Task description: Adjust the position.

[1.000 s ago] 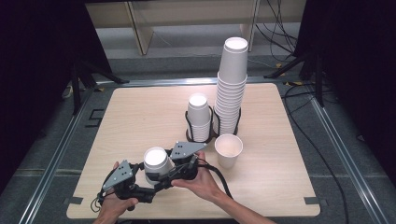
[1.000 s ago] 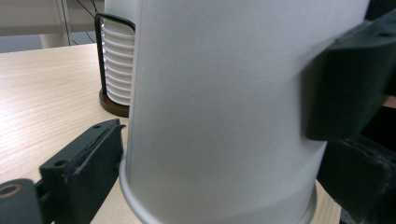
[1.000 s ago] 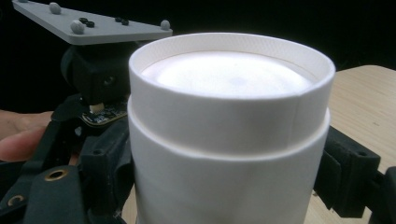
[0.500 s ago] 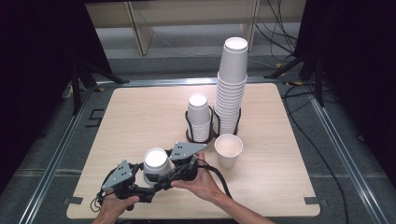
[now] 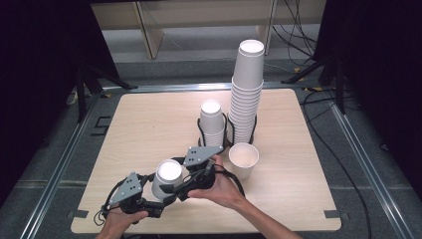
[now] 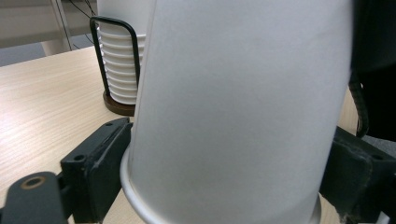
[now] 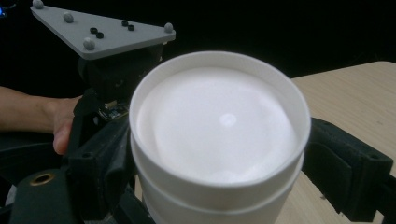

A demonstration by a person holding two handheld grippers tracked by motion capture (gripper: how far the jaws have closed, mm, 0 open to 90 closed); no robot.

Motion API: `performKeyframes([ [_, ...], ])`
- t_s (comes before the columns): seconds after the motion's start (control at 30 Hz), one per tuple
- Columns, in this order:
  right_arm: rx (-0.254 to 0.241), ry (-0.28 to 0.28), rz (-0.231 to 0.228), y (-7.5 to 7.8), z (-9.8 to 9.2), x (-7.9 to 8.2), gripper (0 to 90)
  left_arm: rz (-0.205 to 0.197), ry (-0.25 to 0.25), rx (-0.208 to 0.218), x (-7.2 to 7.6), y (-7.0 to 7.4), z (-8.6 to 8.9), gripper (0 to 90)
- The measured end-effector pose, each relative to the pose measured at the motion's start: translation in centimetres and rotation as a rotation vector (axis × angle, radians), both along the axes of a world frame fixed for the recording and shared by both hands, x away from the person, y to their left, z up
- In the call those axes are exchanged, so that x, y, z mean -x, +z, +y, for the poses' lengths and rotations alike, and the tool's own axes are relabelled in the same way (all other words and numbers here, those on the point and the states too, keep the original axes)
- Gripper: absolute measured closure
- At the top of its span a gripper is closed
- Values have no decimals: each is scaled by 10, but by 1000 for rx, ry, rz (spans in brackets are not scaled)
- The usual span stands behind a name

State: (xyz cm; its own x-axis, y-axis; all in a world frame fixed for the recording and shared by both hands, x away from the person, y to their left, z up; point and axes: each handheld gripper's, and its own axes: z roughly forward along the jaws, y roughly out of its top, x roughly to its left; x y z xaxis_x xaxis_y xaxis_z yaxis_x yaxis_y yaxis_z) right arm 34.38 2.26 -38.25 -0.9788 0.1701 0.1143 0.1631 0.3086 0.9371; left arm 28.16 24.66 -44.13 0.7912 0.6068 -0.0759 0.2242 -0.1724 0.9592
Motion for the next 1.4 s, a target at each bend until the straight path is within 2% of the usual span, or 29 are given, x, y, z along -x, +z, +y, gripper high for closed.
performKeyframes([
  [0.03, 8, 3, -1, 3, -1, -1, 152, -4, -5, -8, 0, 0, -1, 118],
  [0.07, 23, 2, 32, 7, -3, 1, 152, -2, -4, -35, 1, 1, 0, 118],
  [0.1, 22, 16, -11, 10, -4, -1, 151, 3, -3, -49, 2, 1, 0, 118],
  [0.13, 33, 34, -18, 14, -6, -2, 151, 2, -4, -54, 2, 1, -1, 118],
  [0.17, 48, 43, -10, 17, -8, -2, 152, 2, -6, -54, 2, 1, -1, 118],
  [0.2, 60, 46, -22, 21, -9, -2, 152, -6, -16, -39, 1, 0, -2, 119],
  [0.3, 101, 74, -26, 29, -12, -5, 151, -4, -28, -66, 1, 0, -2, 119],
  [0.33, 122, 86, -21, 31, -12, -5, 152, 1, -25, -91, 2, 1, -2, 120],
  [0.37, 141, 94, -40, 33, -11, -6, 152, -2, -29, -85, 2, 0, -2, 120],
  [0.4, 158, 106, -38, 34, -11, -6, 153, 3, -27, -93, 2, 0, -3, 120],
  [0.43, 185, 108, -16, 35, -10, -5, 153, -2, -35, -89, 2, 0, -3, 120],
  [0.47, 207, 118, -26, 36, -9, -6, 153, -4, -40, -105, 1, 0, -3, 120],
  [0.5, 235, 141, -44, 36, -7, -7, 155, -13, -43, -101, 1, 0, -4, 120],
  [0.53, 254, 143, -40, 37, -6, -6, 154, -19, -50, -101, 1, 0, -4, 120],
  [0.57, 258, 149, -59, 37, -5, -7, 155, -19, -52, -109, 1, 0, -4, 120],
  [0.63, 299, 155, -16, 39, -2, -4, 154, -13, -54, -135, 2, 0, -4, 121],
  [0.67, 307, 158, -24, 40, 0, -5, 155, -14, -55, -124, 2, -1, -5, 121],
  [0.7, 311, 184, -63, 40, 2, -8, 155, -14, -56, -164, 2, 1, -3, 121],
  [0.73, 322, 189, -67, 40, 4, -8, 155, -22, -59, -176, 2, 1, -2, 121],
  [0.77, 327, 190, -70, 39, 5, -9, 155, -15, -55, -138, 3, 1, -5, 121],
  [0.83, 351, 188, -47, 38, 8, -8, 156, -17, -62, -131, 3, 1, -5, 121],
  [0.97, 390, 211, -58, 36, 12, -8, 156, -7, -61, -146, 3, 1, -5, 122],
  [1.1, 405, 219, -65, 34, 15, -7, 155, -6, -64, -151, 3, 1, -5, 121],
  [1.17, 423, 207, -32, 32, 16, -5, 157, -7, -67, -151, 3, 1, -5, 122],
  [1.2, 418, 225, -75, 31, 18, -7, 156, -9, -69, -156, 3, 1, -5, 121],
  [1.3, 444, 237, -78, 29, 22, -6, 159, -13, -72, -157, 3, 1, -5, 122],
  [1.33, 470, 224, -72, 28, 22, -6, 160, -12, -73, -154, 3, 0, -6, 121],
  [1.37, 483, 212, -44, 28, 22, -4, 161, -10, -72, -147, 3, 0, -6, 122],
  [1.4, 487, 215, -48, 27, 22, -5, 162, -9, -71, -148, 3, 0, -6, 122],
])
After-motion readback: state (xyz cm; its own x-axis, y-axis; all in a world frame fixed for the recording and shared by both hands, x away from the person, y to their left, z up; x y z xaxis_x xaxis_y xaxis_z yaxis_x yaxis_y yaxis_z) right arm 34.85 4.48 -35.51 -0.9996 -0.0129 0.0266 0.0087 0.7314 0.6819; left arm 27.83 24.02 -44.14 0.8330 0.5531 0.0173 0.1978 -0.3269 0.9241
